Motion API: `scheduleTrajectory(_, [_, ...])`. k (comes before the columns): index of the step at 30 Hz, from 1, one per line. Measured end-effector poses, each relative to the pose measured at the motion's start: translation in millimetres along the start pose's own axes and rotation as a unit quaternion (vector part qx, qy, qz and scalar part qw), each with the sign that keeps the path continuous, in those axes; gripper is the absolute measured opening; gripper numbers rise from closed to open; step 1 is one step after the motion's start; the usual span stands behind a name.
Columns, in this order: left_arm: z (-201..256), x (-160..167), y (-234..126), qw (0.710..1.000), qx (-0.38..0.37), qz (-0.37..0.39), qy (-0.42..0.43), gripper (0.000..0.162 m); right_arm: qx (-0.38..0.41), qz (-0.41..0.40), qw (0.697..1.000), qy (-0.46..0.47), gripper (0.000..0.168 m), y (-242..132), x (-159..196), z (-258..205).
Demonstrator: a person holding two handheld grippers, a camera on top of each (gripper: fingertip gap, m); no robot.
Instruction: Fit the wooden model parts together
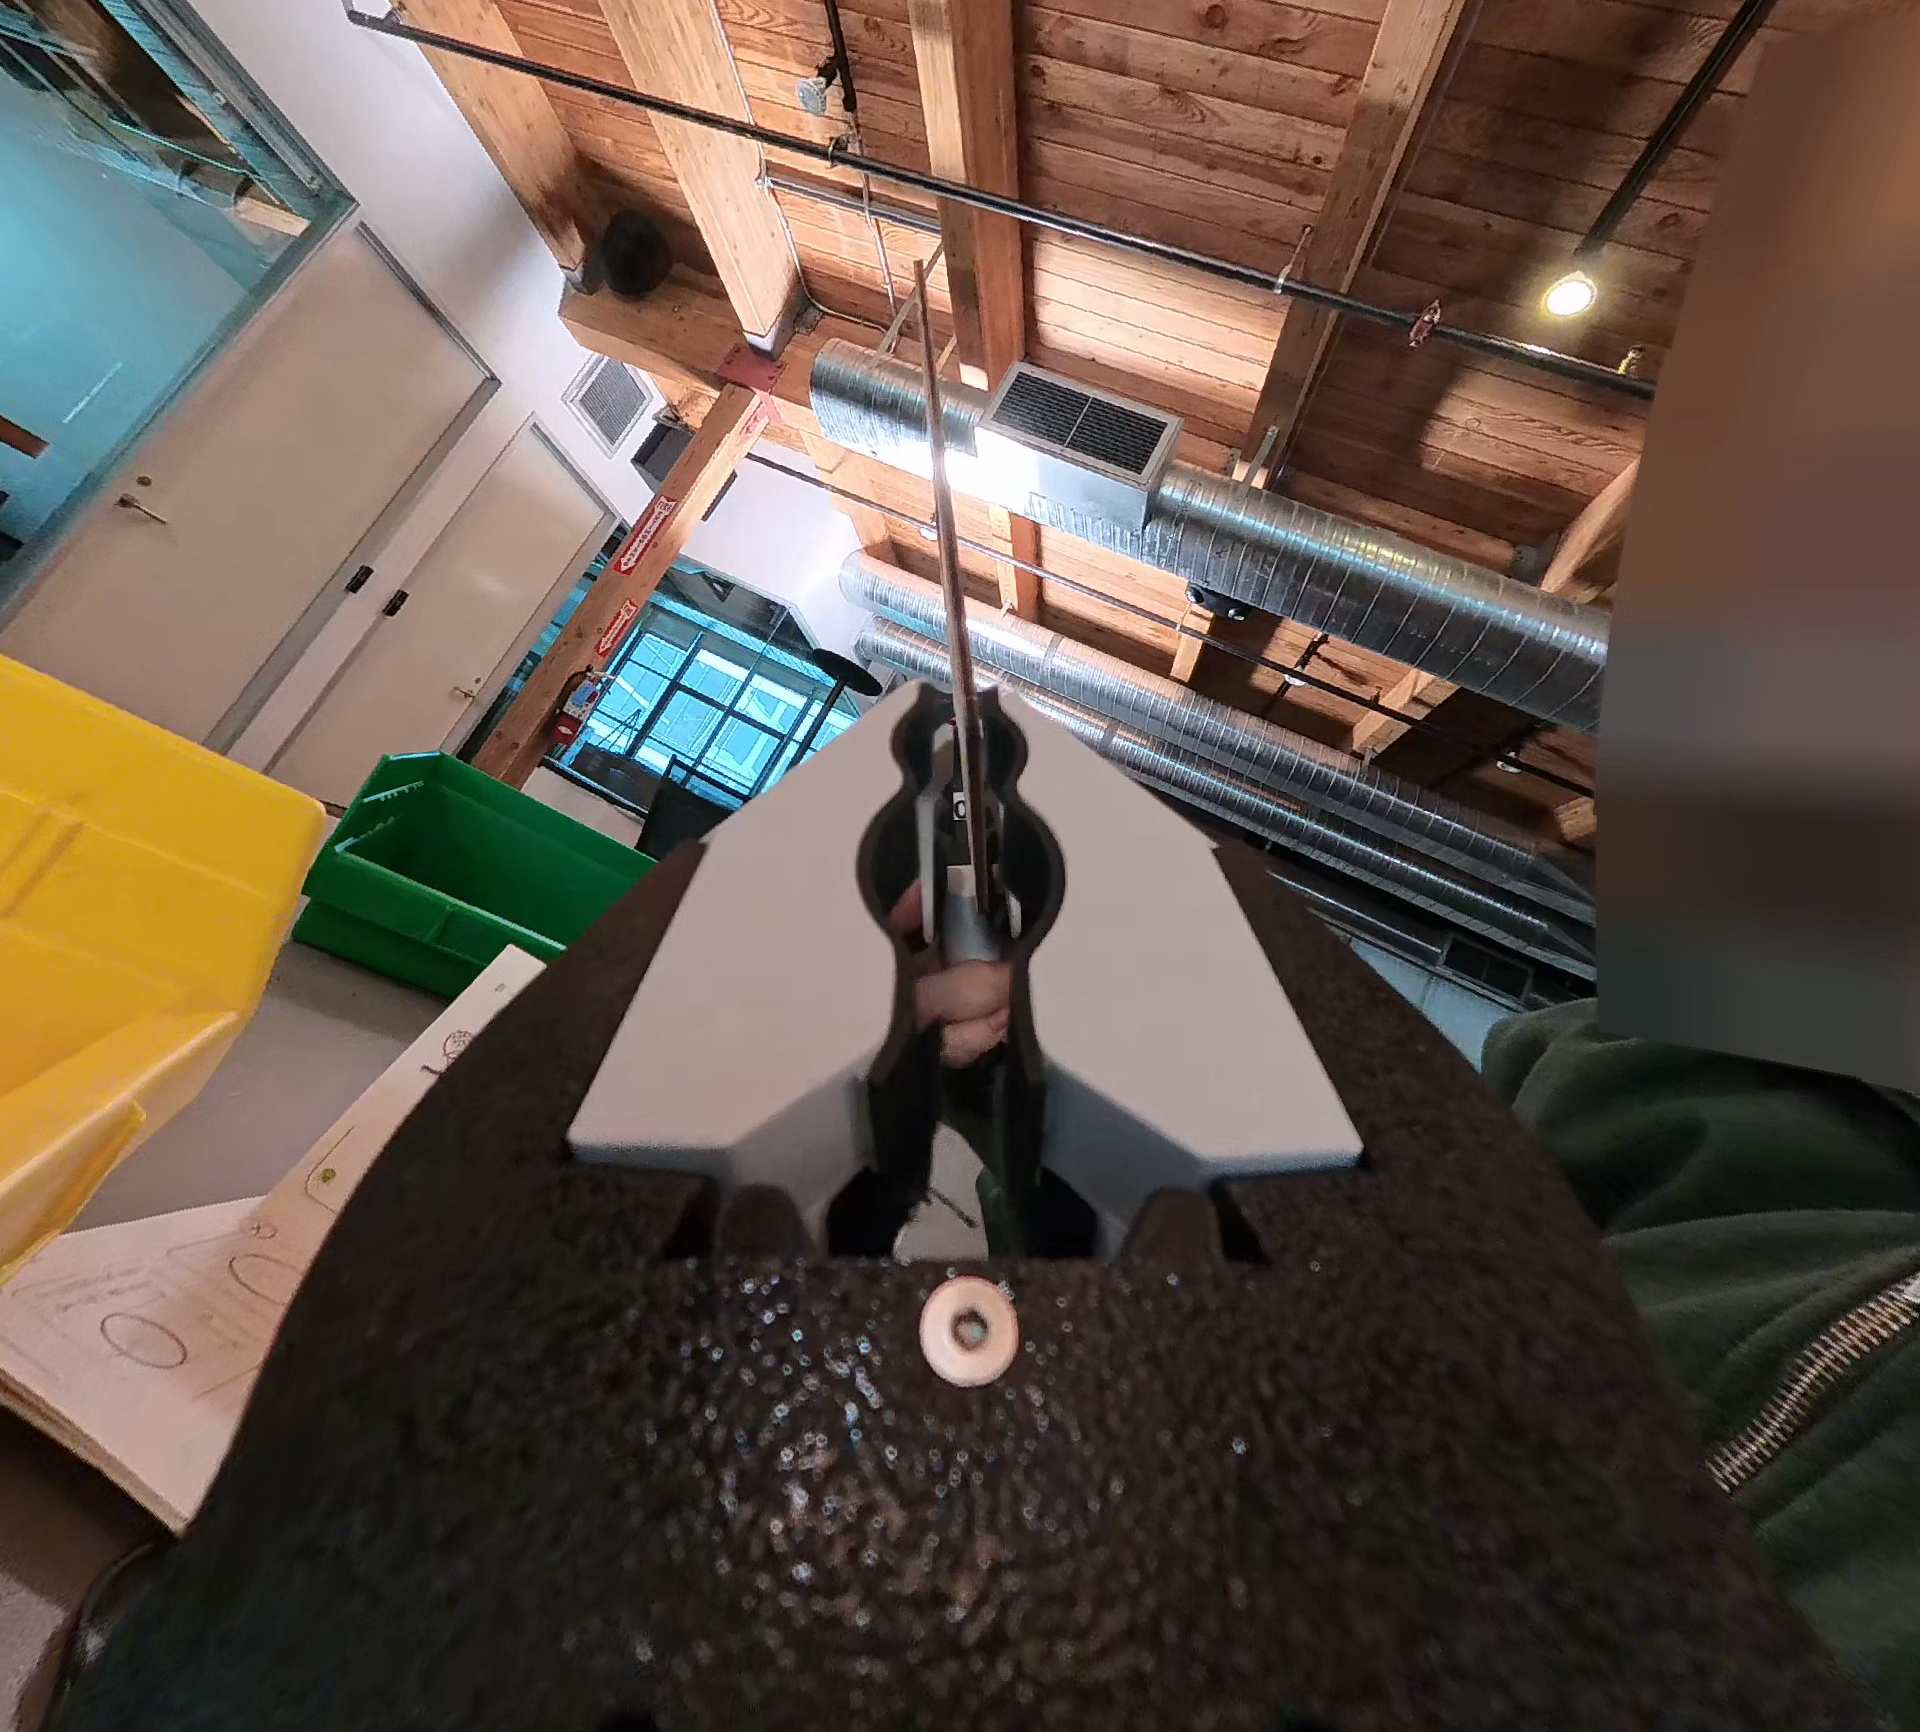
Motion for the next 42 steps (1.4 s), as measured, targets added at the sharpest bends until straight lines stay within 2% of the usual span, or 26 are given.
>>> scheduleTrajectory(1, [0, 0, 0, 1.000, -0.001, 0.000, 0.000, 0.006, -0.001, -0.003, 1.000, 0.001, 0.001, 0, 1, 0])
scheduleTrajectory(17, [-3, 5, 1, 1.000, -0.002, -0.013, -0.014, 0.006, 0.001, -0.049, 0.999, 0.020, 0.001, 2, 16, 4])
scheduleTrajectory(28, [-6, 12, 3, 0.999, -0.004, -0.029, -0.024, 0.014, 0.004, -0.067, 0.997, 0.032, 0.001, 4, 25, 8])
scheduleTrajectory(35, [-3, 18, 4, 0.998, 0.011, -0.045, -0.042, 0.002, -0.002, -0.074, 0.997, 0.037, 0.001, 6, 28, 7])
scheduleTrajectory(42, [-6, 18, 4, 0.998, 0.005, -0.040, -0.052, 0.001, -0.002, -0.073, 0.997, 0.037, 0.001, 6, 28, 8])
Point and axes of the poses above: each gripper's, where its closed fingertips meet, y out along the fingers, x out of its underside, z = x × y across the jaws, the point moved 1 cm from there along -y, back along the fingers, and after that the axes turned 2 degrees about -x, right-handed, at the moved point
